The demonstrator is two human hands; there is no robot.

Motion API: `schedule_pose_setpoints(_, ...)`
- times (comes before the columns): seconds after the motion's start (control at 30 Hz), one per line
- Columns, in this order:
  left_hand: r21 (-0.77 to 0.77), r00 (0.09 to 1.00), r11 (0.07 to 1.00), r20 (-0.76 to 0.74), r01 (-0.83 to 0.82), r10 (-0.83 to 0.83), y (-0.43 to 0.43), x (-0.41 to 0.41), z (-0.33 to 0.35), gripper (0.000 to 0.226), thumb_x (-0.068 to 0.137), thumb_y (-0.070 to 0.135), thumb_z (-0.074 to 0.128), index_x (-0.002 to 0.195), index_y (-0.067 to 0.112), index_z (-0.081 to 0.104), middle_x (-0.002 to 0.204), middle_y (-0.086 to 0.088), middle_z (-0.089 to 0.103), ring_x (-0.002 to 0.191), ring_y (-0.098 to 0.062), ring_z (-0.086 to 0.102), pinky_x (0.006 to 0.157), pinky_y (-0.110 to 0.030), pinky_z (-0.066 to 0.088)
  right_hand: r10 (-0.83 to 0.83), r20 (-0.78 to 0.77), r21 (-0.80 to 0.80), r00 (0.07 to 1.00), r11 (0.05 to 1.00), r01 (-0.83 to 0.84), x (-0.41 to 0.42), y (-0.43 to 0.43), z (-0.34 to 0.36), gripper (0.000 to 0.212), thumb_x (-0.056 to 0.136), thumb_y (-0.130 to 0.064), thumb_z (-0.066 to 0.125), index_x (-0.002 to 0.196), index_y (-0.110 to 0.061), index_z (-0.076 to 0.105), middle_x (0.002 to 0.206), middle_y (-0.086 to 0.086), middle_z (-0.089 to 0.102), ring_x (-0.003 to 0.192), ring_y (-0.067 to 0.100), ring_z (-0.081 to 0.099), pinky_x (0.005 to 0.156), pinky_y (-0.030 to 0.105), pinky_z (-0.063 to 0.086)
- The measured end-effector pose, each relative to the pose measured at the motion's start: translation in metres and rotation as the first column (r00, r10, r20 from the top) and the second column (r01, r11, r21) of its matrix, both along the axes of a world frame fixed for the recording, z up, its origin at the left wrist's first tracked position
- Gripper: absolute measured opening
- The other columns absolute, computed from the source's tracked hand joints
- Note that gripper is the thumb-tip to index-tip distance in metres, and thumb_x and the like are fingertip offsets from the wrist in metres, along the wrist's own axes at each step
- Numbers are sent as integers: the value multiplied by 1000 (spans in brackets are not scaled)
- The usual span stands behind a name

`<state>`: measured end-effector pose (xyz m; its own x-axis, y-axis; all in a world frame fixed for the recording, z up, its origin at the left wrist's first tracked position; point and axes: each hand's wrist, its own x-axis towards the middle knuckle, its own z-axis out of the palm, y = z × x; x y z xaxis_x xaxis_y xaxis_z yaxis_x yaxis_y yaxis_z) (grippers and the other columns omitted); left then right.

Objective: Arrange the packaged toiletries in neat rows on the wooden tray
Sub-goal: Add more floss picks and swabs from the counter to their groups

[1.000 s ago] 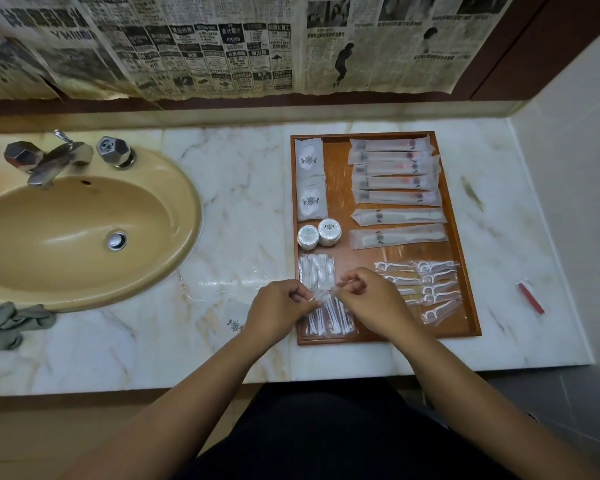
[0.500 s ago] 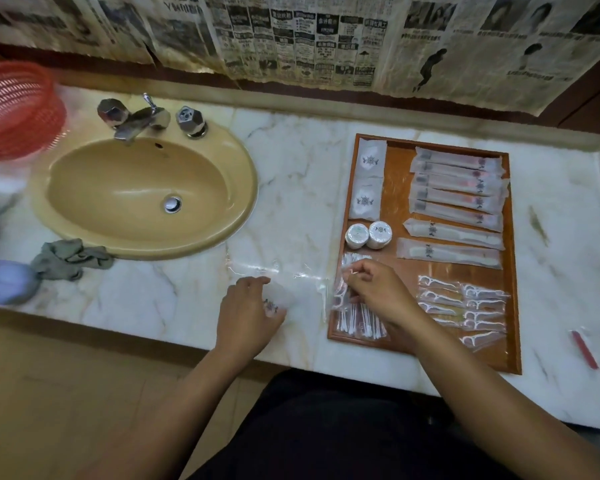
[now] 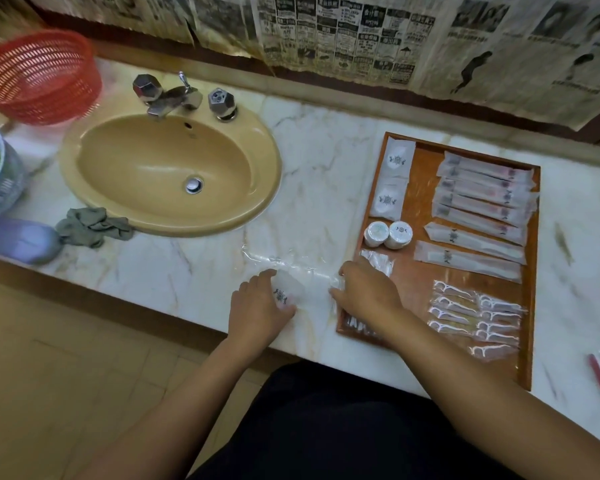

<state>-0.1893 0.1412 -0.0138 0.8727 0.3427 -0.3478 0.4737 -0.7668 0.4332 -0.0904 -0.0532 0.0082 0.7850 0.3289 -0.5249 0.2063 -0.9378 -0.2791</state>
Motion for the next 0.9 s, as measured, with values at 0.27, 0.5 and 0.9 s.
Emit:
schedule_pose_setpoints(0.27,-193,975,960,49,-203,216,15,-2,24,72,79,54,75,141,29,48,124,5,62,112,-19,60,98,-42,51,64,76,-197,995,979,-48,-2,18,-2,30,97,-38,61,114,-14,66,129,10,52,105,32,63,73,33,38)
schedule_pose_setpoints(0.5,-256,968,941,61,-221,244,8,-3,27,72,77,59,72,140,37,46,121,12,58,109,-14,61,93,-44,56,38,73,-193,997,981,-24,-5,26,-1,21,90,-15,58,109,-11,68,121,8,57,103,32,64,72,32,40)
schedule_pose_setpoints(0.9,-306,971,944,159,-124,179,-25,44,41,71,79,53,76,141,37,47,115,17,56,98,-8,61,83,-32,55,-464,-193,326,864,800,503,12,-18,21,16,73,-40,67,75,-25,62,77,-9,69,77,9,65,68,31,52)
